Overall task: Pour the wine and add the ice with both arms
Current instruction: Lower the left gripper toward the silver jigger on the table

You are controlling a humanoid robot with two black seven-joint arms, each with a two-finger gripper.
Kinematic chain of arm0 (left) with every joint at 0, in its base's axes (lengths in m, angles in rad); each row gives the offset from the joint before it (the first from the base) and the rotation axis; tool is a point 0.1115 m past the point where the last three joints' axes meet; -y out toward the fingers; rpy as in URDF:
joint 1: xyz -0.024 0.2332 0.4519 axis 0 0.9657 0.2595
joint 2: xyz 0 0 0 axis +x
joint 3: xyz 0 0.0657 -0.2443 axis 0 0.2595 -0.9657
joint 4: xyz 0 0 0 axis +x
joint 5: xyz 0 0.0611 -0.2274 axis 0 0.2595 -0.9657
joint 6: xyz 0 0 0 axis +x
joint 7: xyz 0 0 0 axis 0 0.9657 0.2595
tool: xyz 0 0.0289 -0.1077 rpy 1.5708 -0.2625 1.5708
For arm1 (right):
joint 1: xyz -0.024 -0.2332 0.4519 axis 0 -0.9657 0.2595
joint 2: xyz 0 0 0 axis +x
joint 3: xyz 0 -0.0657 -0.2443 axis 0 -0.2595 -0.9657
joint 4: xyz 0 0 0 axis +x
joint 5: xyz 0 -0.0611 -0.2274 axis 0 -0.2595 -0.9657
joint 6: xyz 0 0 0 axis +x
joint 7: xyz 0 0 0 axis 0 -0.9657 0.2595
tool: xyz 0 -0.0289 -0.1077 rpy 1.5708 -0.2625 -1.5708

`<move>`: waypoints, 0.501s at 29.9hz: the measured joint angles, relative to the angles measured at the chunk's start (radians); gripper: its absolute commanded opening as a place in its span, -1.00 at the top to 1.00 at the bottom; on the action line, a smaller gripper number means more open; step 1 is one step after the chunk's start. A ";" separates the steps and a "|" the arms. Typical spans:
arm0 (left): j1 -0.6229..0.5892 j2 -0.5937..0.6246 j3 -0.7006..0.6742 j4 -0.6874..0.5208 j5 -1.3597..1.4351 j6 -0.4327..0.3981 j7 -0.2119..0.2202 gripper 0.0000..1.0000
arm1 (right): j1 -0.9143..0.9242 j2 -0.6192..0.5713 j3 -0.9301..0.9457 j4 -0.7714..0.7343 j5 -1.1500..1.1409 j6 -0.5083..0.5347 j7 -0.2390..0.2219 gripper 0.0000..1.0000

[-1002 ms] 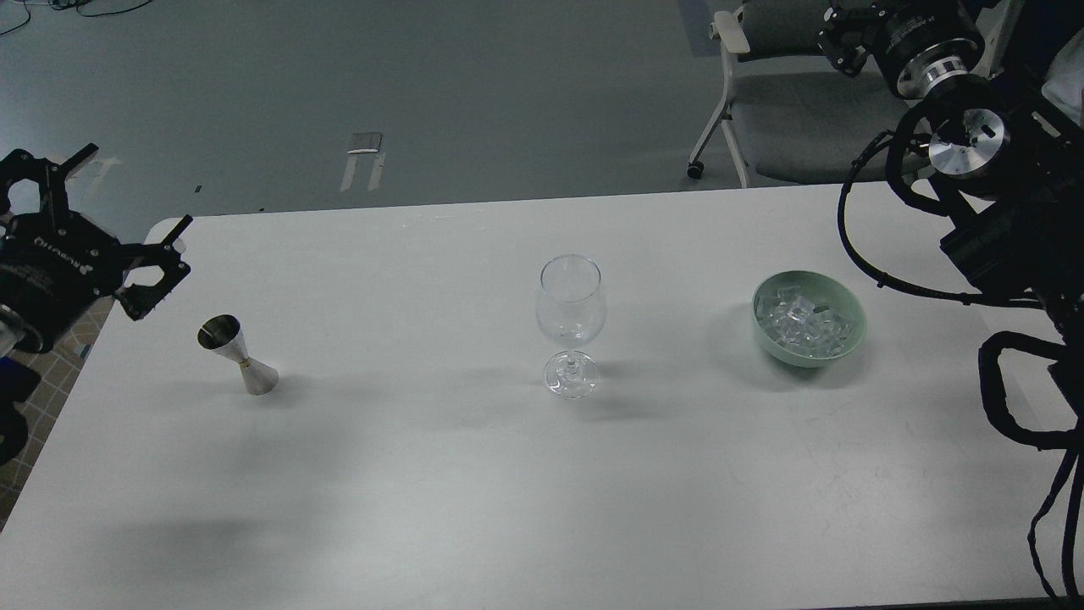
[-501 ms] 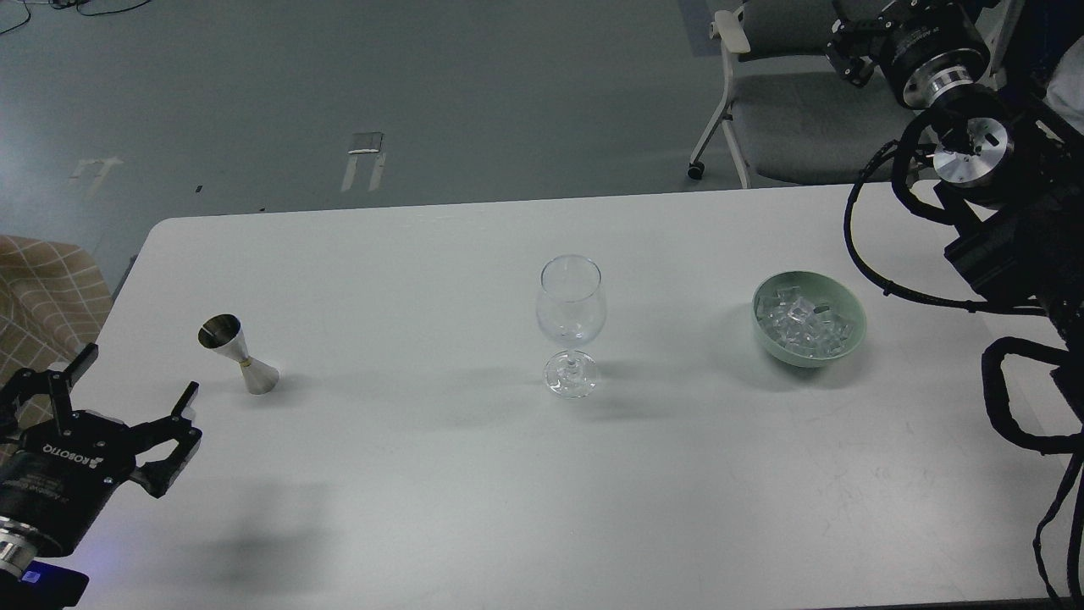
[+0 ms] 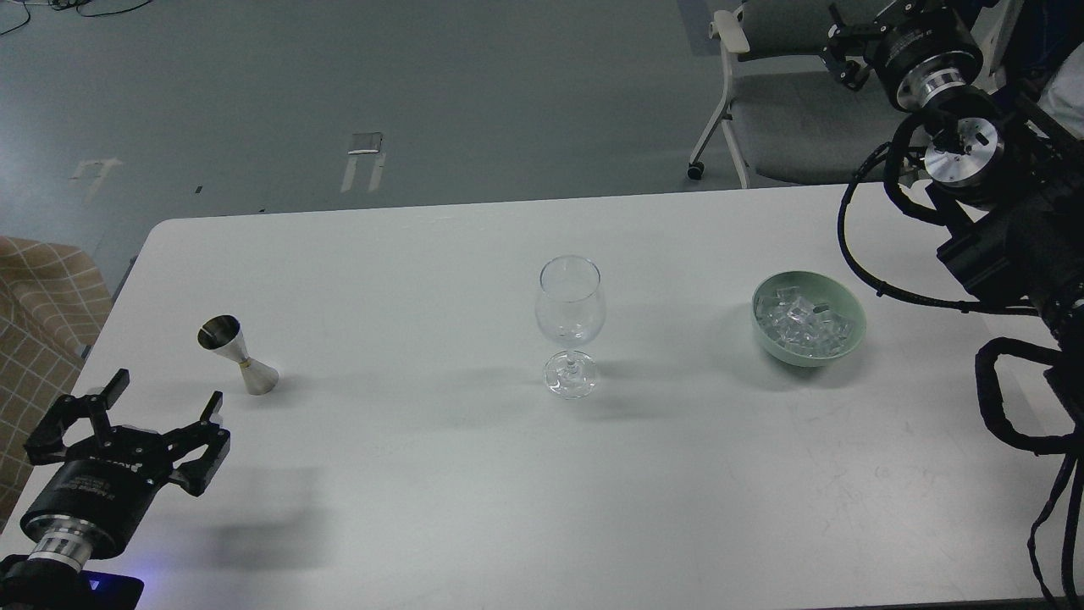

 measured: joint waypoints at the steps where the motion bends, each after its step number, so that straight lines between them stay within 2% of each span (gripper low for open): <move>1: -0.012 -0.006 0.004 0.009 0.000 0.003 0.005 -0.77 | 0.000 0.002 0.000 0.000 0.000 0.000 0.000 -1.00; 3: -0.032 -0.019 0.010 0.021 0.000 0.007 0.012 -0.72 | 0.000 0.003 0.000 0.000 0.000 -0.001 0.000 -1.00; 6: -0.054 -0.044 0.009 0.034 0.001 0.009 0.013 -0.56 | 0.001 0.003 0.000 -0.001 0.000 -0.002 0.000 -1.00; 15: -0.079 -0.106 0.014 0.095 0.002 0.001 0.006 -0.54 | 0.002 0.011 0.003 0.001 0.002 -0.019 0.000 -1.00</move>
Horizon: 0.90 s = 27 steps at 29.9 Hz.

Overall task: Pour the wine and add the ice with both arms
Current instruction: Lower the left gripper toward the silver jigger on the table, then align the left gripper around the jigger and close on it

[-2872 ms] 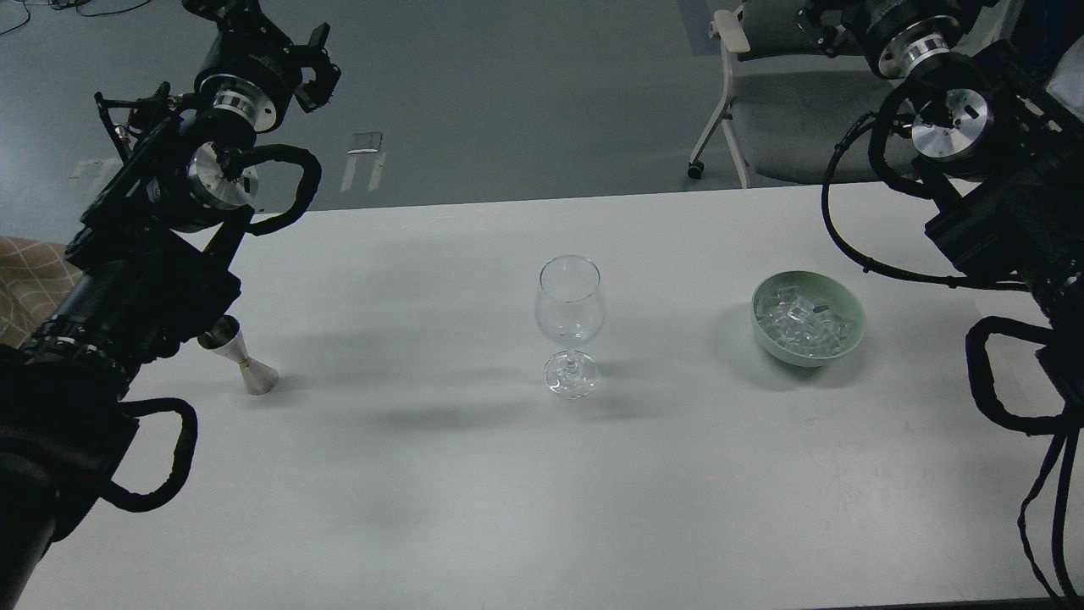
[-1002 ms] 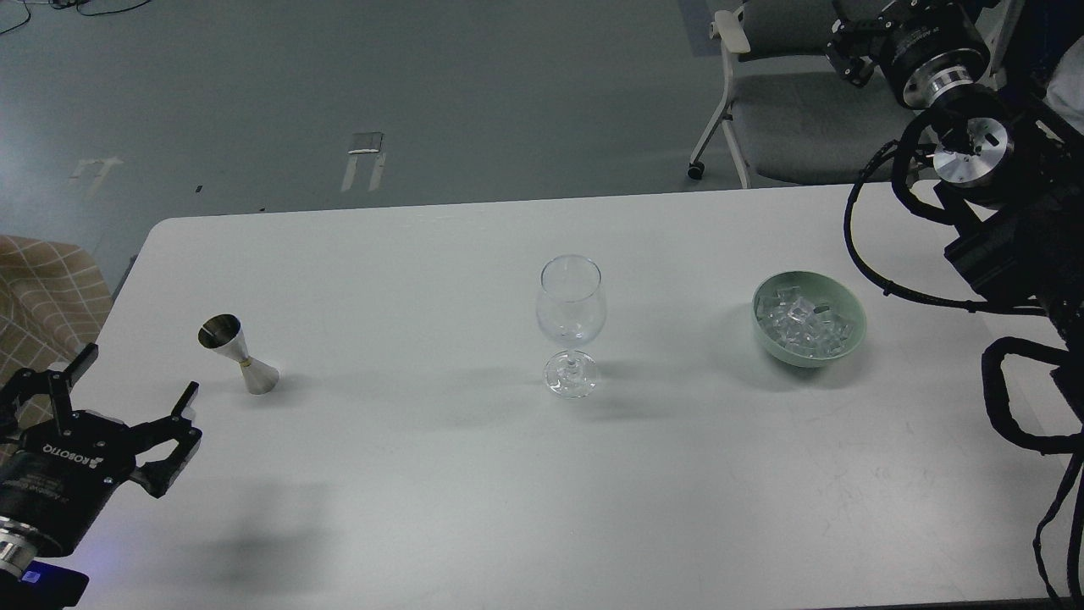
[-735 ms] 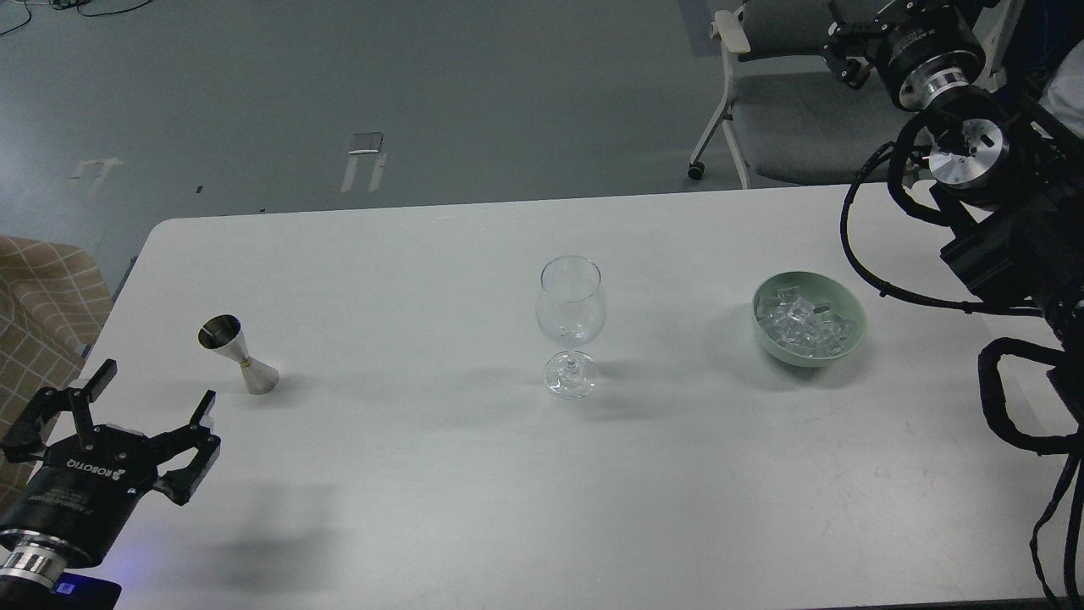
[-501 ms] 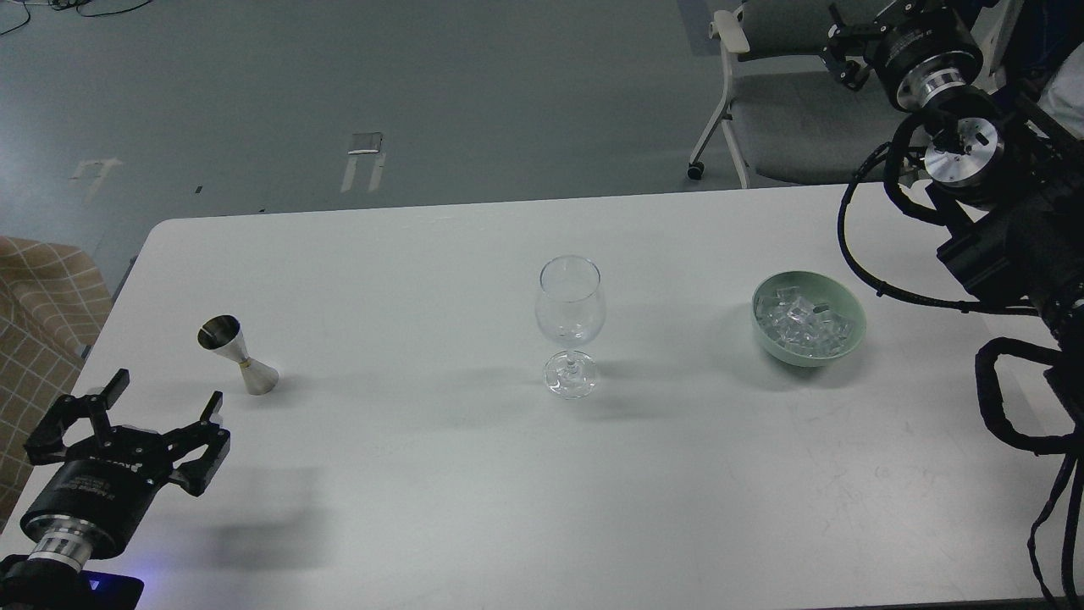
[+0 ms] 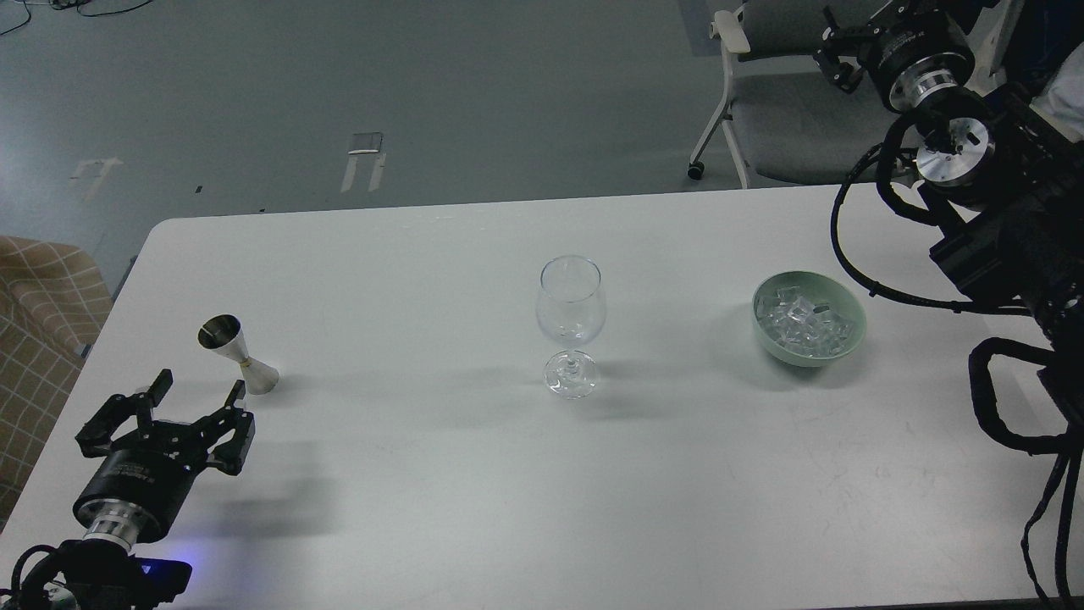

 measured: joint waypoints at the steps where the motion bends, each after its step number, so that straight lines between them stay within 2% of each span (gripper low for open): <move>1: -0.007 -0.006 0.000 0.008 0.000 0.005 -0.002 -0.55 | 0.000 0.001 0.000 0.000 0.000 -0.001 0.000 -1.00; 7: -0.098 -0.044 -0.009 0.123 0.004 0.088 0.006 -0.56 | -0.003 0.003 -0.003 -0.001 0.000 -0.002 0.000 -1.00; 27: -0.215 -0.085 -0.001 0.201 0.004 0.091 0.011 -0.47 | -0.012 0.009 -0.004 -0.001 -0.001 -0.018 0.000 -1.00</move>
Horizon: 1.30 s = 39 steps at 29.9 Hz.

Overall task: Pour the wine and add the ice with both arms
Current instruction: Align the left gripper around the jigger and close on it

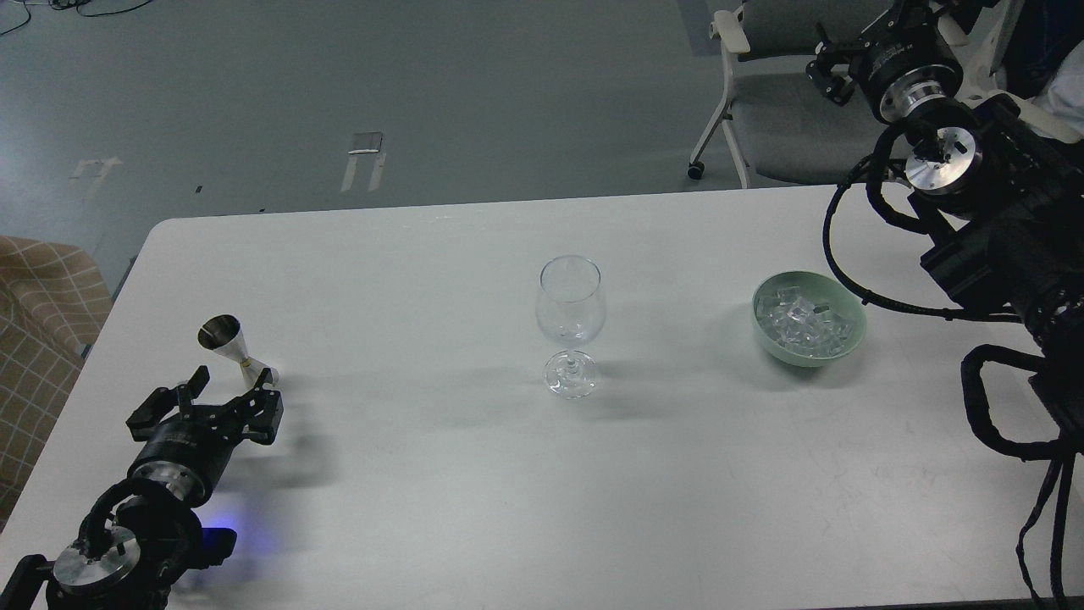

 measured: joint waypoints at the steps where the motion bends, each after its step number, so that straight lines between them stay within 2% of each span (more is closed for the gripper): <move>1: -0.006 0.000 0.000 0.004 0.000 0.000 0.001 -0.47 | 0.000 0.000 0.000 0.000 0.000 0.000 0.000 -1.00; 9: -0.064 0.003 -0.003 0.133 0.000 -0.042 0.003 -0.39 | 0.002 -0.004 0.000 -0.001 0.000 0.000 0.000 -1.00; 12: -0.069 0.004 -0.003 0.150 0.000 -0.059 0.003 -0.28 | -0.001 -0.005 0.000 0.000 0.000 0.000 0.000 -1.00; 13: -0.070 0.005 -0.003 0.152 0.000 -0.062 0.003 -0.14 | -0.003 -0.005 0.000 0.000 0.000 0.000 0.000 -1.00; 14: -0.071 0.005 -0.003 0.153 0.000 -0.063 0.003 -0.10 | -0.004 -0.005 0.000 0.000 0.000 0.000 0.000 -1.00; 24: -0.081 0.004 0.000 0.156 0.000 -0.064 0.001 -0.17 | -0.010 -0.005 0.000 -0.001 0.000 0.001 0.000 -1.00; 39: -0.137 -0.001 -0.001 0.222 0.000 -0.064 0.001 -0.23 | -0.004 -0.002 0.001 0.000 0.001 0.001 0.000 -1.00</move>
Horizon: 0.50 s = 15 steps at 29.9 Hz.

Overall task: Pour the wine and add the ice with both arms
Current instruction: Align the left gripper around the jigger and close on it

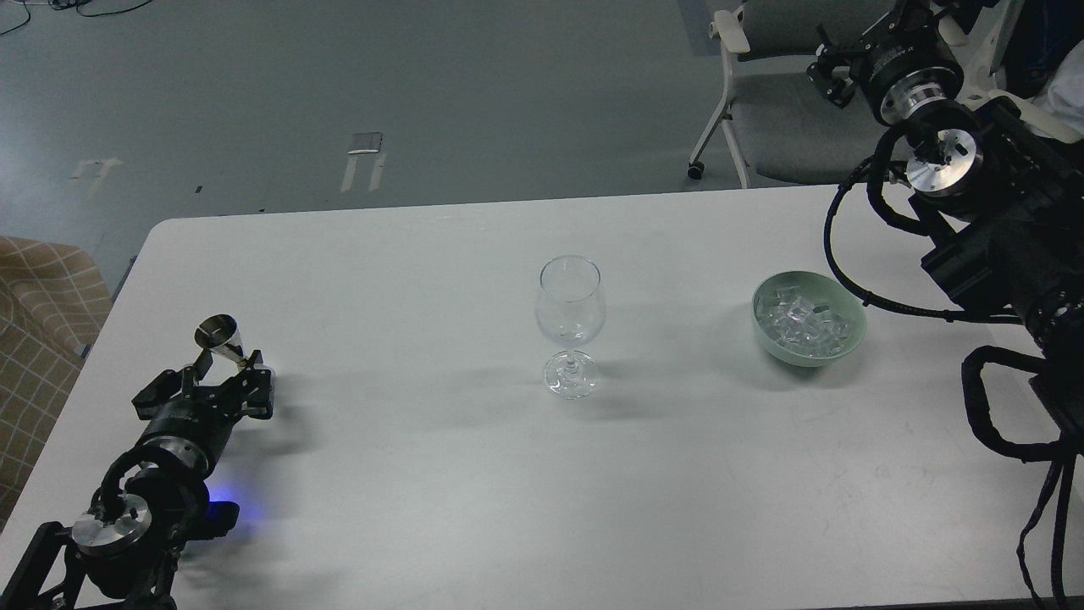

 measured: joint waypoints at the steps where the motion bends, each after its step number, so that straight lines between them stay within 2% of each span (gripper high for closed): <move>1: -0.001 0.000 0.000 0.000 0.000 0.000 0.000 -0.23 | 0.001 -0.001 0.000 0.000 0.000 0.000 0.000 -1.00; 15: -0.015 -0.013 -0.005 -0.001 0.000 -0.001 -0.001 -0.23 | 0.003 -0.004 -0.001 0.000 -0.001 0.000 0.000 -1.00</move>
